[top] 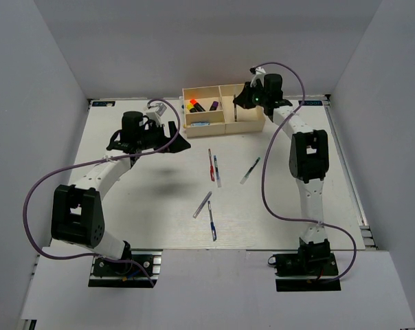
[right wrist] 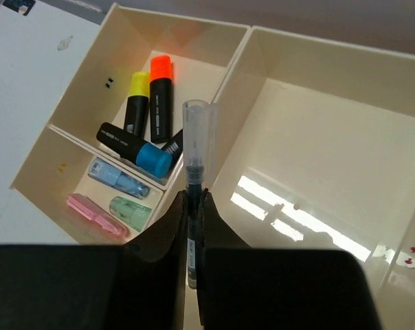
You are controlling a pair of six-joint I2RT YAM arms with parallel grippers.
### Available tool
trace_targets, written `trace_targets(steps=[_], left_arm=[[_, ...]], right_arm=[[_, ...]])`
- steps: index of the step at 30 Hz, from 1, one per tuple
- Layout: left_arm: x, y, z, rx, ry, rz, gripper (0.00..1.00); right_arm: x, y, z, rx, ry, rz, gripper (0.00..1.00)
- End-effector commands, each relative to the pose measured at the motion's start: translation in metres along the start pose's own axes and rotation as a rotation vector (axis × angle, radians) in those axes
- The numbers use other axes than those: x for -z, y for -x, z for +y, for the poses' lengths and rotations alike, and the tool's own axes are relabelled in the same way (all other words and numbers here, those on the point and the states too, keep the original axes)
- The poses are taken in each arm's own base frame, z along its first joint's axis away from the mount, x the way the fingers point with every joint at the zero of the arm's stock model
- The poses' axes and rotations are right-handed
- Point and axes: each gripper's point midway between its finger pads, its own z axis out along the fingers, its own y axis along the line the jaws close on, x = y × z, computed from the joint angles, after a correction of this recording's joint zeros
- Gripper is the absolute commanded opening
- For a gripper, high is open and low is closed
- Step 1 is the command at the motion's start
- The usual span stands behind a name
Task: Sort the stationery into containers
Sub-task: Place the pen in the storage box.
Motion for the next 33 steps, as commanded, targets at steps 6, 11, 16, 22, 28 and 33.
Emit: trace_targets(steps=[6, 11, 16, 22, 28, 33], left_arm=[[0.002, -0.002, -0.004, 0.027, -0.027, 0.001, 0.96], [0.0, -0.002, -0.003, 0.032, -0.026, 0.004, 0.96], [0.001, 0.0, -0.004, 0.026, -0.023, 0.002, 0.96], [0.004, 0.001, -0.006, 0.015, -0.018, 0.005, 0.96], [0.016, 0.02, -0.014, -0.032, 0.001, -0.052, 0.96], [0.03, 0.049, -0.013, -0.213, 0.06, -0.066, 0.98]], right_arm=[[-0.023, -0.016, -0.016, -0.036, -0.056, -0.021, 0.0], [-0.029, -0.028, -0.02, -0.053, -0.067, -0.006, 0.28], [-0.032, -0.028, -0.017, -0.057, -0.068, -0.01, 0.49], [-0.01, 0.026, -0.002, -0.033, -0.057, -0.091, 0.58], [0.07, 0.114, 0.053, 0.177, -0.043, -0.127, 0.49], [0.154, 0.071, 0.102, 0.631, 0.096, 0.092, 0.69]])
